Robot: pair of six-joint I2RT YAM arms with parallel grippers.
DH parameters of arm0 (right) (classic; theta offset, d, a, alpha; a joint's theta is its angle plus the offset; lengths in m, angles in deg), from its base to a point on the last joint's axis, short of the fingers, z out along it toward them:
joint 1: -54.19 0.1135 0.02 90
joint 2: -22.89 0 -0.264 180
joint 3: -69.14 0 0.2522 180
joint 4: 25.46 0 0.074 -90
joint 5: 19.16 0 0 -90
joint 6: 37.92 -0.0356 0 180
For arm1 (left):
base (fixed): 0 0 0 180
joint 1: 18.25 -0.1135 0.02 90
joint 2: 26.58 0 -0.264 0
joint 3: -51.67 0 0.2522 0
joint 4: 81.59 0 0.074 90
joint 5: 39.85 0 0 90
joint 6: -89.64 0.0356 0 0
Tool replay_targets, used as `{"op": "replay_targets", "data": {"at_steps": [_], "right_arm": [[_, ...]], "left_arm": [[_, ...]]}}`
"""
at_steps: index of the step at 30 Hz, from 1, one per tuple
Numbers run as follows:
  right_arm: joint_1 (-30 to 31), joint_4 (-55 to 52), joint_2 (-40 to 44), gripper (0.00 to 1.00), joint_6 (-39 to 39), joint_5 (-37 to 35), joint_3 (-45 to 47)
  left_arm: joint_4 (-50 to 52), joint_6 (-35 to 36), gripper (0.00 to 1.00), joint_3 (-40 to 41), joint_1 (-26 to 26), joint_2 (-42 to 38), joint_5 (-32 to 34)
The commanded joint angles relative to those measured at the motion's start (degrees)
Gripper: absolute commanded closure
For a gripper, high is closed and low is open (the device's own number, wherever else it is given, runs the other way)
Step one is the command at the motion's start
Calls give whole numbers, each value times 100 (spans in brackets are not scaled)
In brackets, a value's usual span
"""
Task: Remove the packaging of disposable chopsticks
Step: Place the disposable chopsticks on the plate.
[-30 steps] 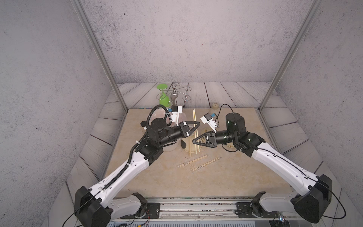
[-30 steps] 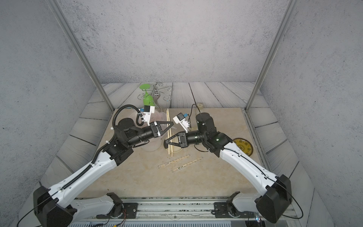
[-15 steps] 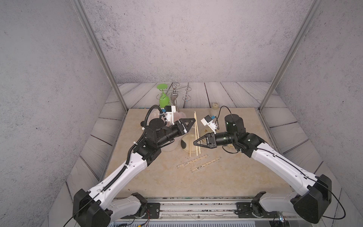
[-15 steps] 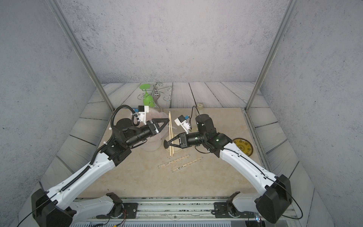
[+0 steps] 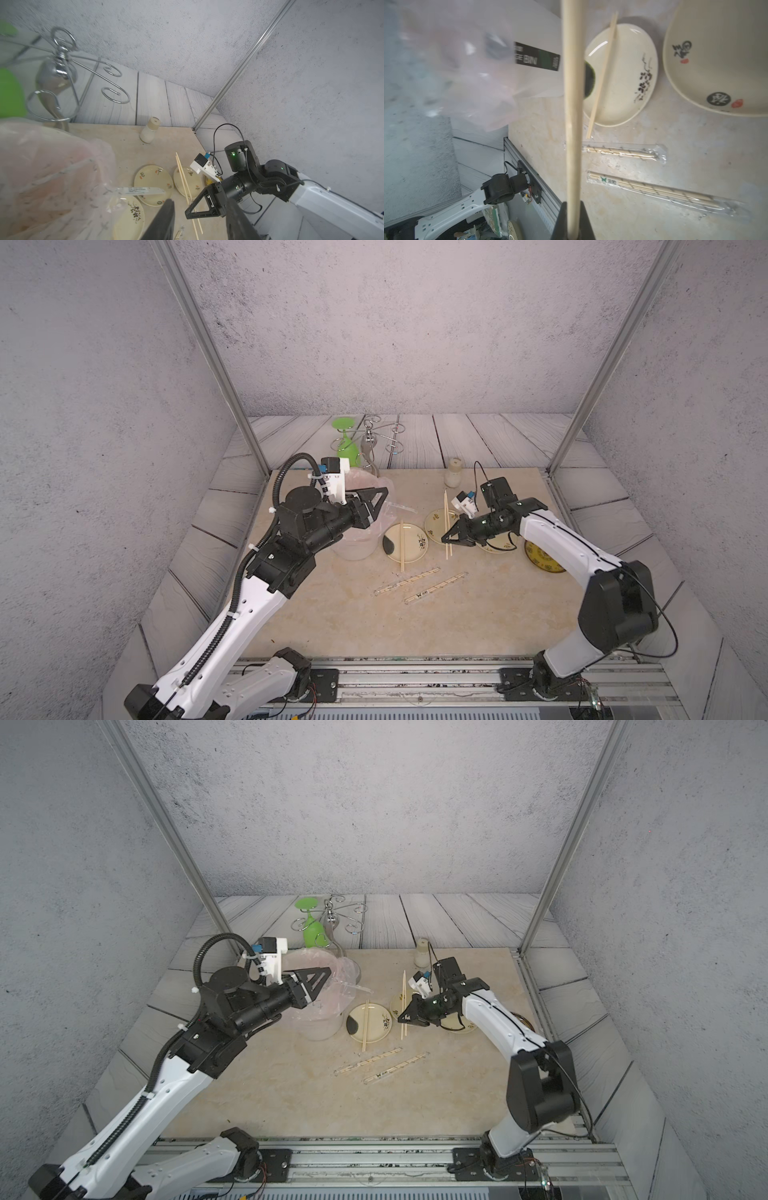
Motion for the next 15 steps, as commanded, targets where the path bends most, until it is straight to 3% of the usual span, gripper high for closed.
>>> {"op": "replay_targets", "data": {"at_steps": [1, 8, 15], "right_arm": [[-85, -489, -843, 100, 559, -278, -518], [-236, -891, -2373, 100, 728, -143, -1806], [-337, -943, -3133, 100, 710, -19, -2118]], "left_arm": [[640, 1045, 57, -31, -90, -84, 596], [670, 1394, 58, 309, -165, -204, 895], [689, 1486, 58, 427, -198, -346, 988]]}}
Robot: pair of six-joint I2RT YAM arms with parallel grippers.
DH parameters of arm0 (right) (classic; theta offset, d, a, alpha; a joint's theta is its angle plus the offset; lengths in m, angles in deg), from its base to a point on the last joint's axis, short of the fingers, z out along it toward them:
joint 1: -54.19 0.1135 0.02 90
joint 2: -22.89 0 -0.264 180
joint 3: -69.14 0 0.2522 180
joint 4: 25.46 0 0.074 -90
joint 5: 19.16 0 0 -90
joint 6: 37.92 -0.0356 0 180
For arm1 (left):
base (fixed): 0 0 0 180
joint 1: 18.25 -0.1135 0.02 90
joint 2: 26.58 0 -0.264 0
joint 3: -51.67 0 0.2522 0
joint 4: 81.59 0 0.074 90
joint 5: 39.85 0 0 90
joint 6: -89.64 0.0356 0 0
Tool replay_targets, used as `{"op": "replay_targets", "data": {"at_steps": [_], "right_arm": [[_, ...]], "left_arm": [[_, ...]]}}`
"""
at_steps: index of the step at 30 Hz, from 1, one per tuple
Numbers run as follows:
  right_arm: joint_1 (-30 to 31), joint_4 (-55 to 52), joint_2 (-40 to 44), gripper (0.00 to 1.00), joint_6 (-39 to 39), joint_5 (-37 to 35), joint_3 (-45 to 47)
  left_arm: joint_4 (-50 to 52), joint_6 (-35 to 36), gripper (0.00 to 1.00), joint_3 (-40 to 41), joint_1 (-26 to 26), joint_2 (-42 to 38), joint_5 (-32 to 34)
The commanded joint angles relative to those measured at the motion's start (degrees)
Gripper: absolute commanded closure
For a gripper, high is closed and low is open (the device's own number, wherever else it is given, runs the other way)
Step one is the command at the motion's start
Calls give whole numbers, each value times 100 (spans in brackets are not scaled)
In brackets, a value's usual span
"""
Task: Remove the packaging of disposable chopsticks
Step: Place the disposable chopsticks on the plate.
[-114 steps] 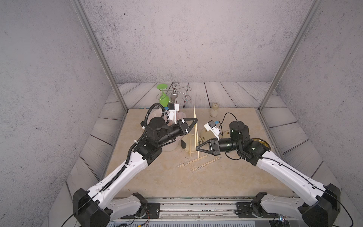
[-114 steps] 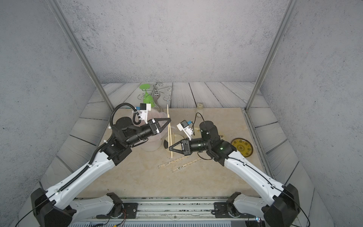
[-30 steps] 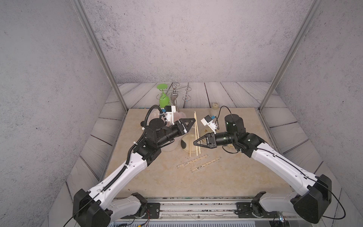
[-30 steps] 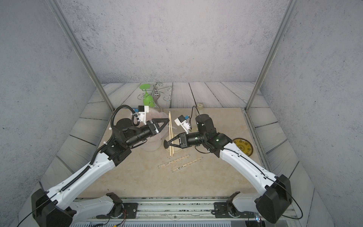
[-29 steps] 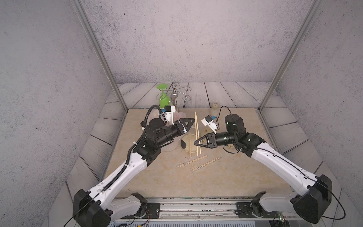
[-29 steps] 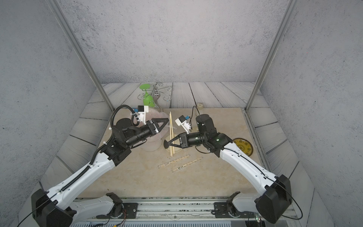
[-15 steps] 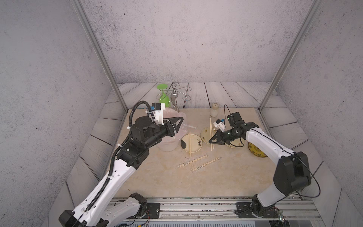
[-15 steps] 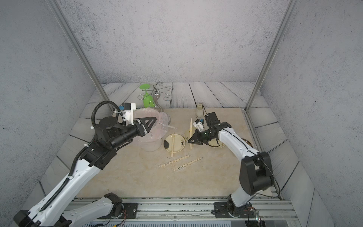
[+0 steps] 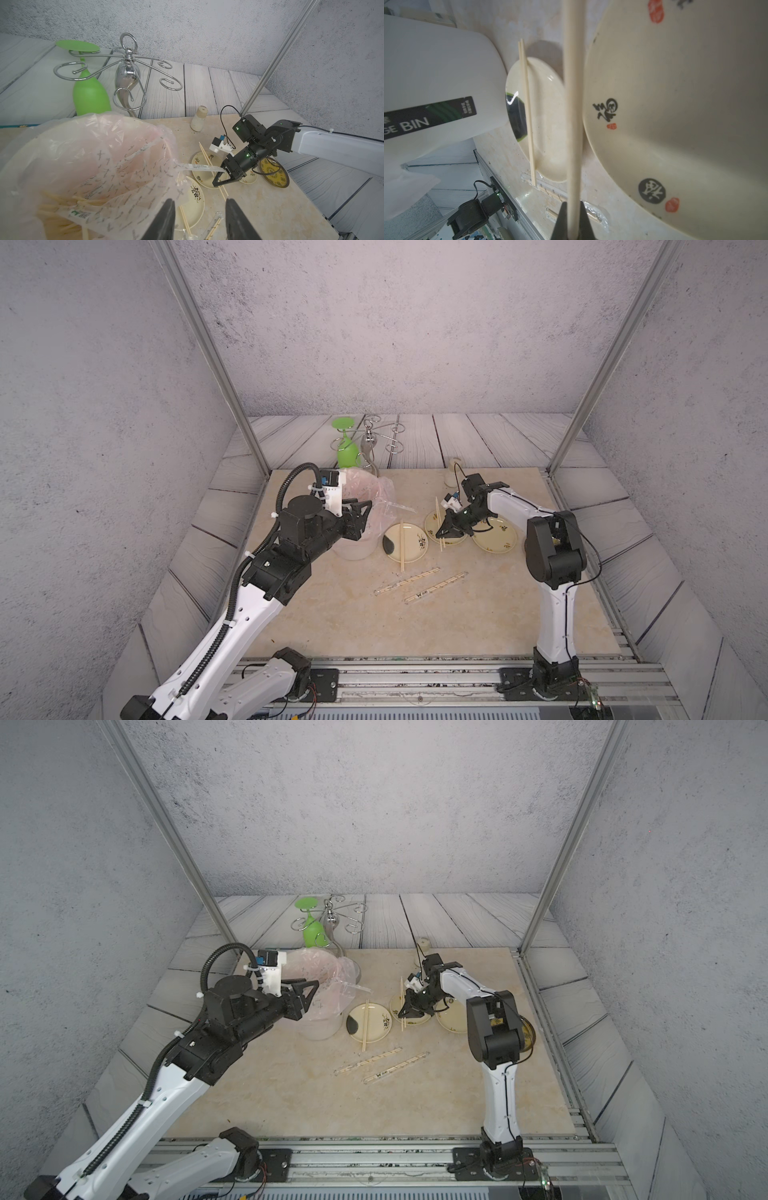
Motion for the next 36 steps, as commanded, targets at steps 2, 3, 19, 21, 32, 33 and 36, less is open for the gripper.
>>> {"op": "replay_targets", "data": {"at_steps": [2, 3, 19, 21, 32, 33, 36], "right_arm": [[-74, -324, -487, 100, 139, 151, -161], [-81, -329, -511, 100, 138, 167, -172], [-236, -190, -888, 100, -25, 562, -438], [-255, -171, -940, 99, -59, 605, -492], [-283, -181, -1074, 94, -117, 660, -542], [-285, -205, -1081, 94, -109, 670, -546], [-285, -219, -1075, 93, -95, 682, -502]], "left_arm": [[-30, 220, 58, 72, -82, -184, 136], [-38, 212, 57, 90, -83, -199, 122], [-132, 62, 57, 234, -152, -258, -1], [-136, 42, 58, 240, -161, -259, -3], [-190, 3, 57, 286, -170, -291, -35], [-197, 2, 58, 285, -170, -294, -27], [-187, 8, 57, 290, -175, -299, -26]]}}
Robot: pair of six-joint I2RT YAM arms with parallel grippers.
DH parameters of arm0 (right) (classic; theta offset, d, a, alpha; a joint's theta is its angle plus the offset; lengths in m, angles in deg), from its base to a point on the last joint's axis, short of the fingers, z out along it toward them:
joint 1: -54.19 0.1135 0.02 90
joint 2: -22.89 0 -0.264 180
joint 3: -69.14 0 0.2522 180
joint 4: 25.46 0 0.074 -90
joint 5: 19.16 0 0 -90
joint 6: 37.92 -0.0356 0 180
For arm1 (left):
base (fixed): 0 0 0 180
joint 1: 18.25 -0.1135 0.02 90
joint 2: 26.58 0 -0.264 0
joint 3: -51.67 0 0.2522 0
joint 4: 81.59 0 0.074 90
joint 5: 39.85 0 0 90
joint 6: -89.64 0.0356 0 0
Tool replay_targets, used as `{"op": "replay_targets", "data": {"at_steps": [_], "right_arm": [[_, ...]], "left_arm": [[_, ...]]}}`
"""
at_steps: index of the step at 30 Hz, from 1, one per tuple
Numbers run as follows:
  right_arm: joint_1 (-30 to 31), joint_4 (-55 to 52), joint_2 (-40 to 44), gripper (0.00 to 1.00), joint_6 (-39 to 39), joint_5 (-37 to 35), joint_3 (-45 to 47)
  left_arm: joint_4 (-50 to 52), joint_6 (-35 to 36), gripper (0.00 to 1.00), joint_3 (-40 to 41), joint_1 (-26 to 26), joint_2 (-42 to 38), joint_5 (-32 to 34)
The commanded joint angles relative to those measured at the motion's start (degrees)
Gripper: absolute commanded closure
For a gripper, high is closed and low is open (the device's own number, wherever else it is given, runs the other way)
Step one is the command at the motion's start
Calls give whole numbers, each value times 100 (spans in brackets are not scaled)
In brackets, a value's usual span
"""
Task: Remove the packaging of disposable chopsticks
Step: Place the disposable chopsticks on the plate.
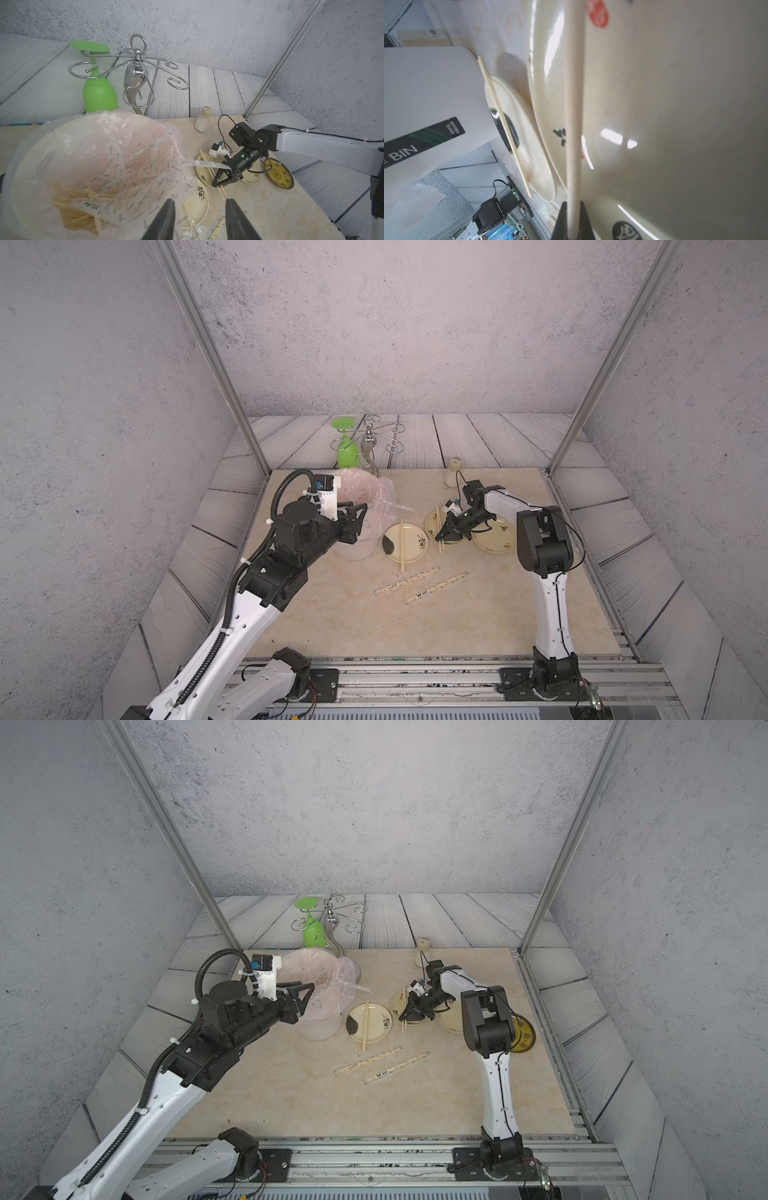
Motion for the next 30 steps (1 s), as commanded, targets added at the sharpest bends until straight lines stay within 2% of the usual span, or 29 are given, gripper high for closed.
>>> {"op": "replay_targets", "data": {"at_steps": [1, 8, 27, 30], "right_arm": [[-30, -115, -244, 92, 10, 29, -45], [-43, -115, -288, 88, 11, 44, -11], [-69, 59, -67, 83, -87, -188, 146], [-64, 41, 5, 79, -86, -298, 139]], "left_arm": [[-122, 11, 57, 57, -55, -74, -10], [-141, 0, 57, 80, -63, -70, -26], [-176, -40, 57, 90, -71, -57, -75], [-171, -40, 57, 91, -64, -57, -74]]}}
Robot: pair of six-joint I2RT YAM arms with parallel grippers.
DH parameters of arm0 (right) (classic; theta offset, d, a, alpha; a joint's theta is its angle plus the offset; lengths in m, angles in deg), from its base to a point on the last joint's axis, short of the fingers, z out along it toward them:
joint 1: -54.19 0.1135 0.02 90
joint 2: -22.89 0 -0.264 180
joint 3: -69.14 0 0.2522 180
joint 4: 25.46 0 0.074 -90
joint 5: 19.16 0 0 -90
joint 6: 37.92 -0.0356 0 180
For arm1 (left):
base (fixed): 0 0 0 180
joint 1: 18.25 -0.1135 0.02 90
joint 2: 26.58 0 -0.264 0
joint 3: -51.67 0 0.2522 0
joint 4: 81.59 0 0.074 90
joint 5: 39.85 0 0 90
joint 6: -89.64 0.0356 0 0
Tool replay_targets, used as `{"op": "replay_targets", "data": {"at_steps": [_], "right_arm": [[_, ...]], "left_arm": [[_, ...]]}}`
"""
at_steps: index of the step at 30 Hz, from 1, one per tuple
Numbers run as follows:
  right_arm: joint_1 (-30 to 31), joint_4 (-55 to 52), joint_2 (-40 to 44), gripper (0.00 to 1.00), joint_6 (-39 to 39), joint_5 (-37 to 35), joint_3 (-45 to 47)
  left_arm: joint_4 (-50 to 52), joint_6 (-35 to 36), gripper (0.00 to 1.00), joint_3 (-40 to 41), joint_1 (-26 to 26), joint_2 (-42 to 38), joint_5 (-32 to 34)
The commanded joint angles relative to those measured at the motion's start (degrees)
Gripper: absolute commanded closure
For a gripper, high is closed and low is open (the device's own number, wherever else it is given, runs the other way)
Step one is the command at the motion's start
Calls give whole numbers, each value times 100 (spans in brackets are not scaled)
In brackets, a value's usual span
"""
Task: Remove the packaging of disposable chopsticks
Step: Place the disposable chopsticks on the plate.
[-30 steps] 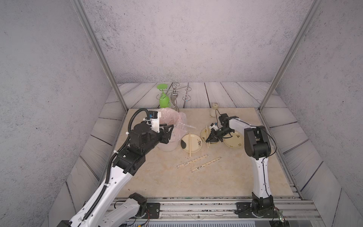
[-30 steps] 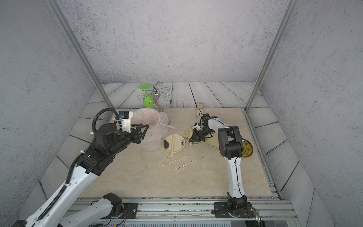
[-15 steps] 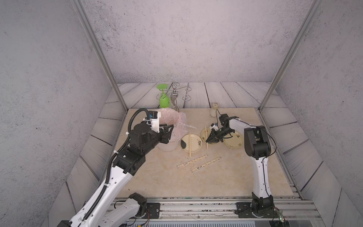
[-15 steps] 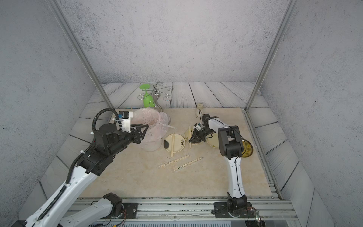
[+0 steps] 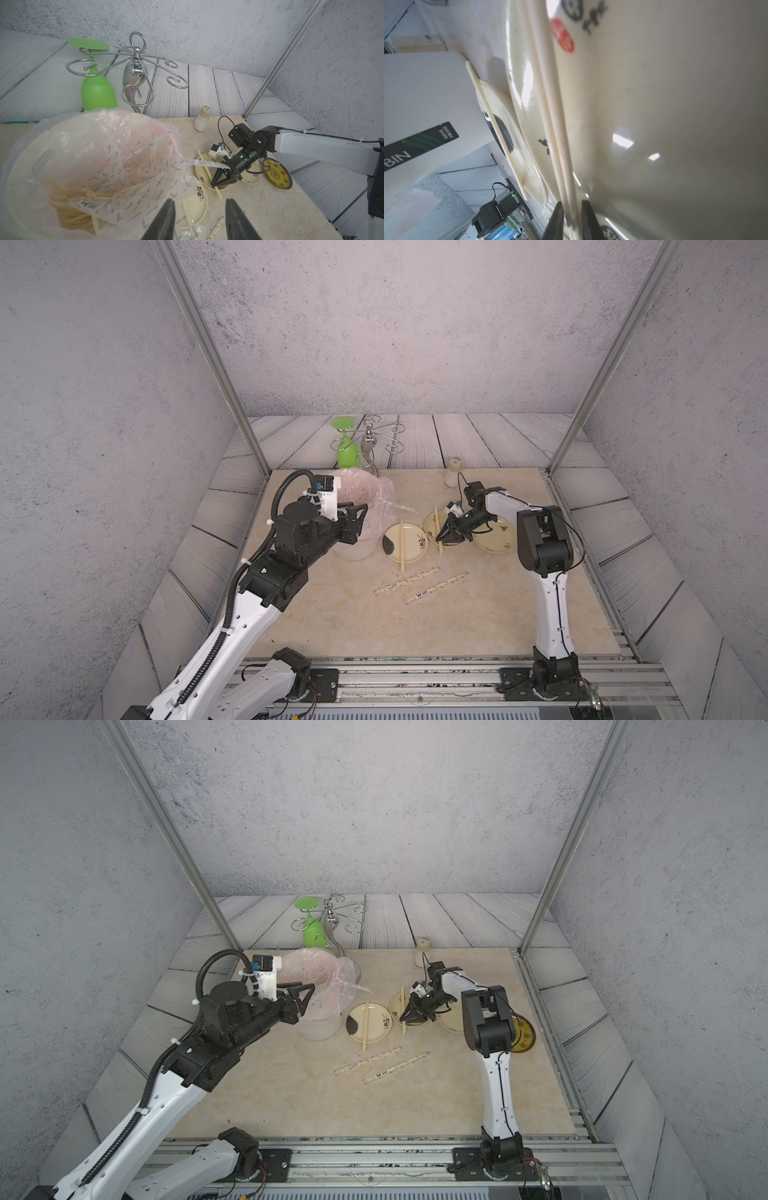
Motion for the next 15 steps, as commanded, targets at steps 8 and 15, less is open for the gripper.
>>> {"op": "replay_targets", "data": {"at_steps": [8, 15], "right_arm": [[-14, -77, 196, 75, -15, -338, 89], [-16, -55, 441, 67, -46, -490, 118]], "left_arm": [[-127, 21, 58, 32, -64, -58, -54], [-121, 23, 58, -3, -63, -40, -48]]}}
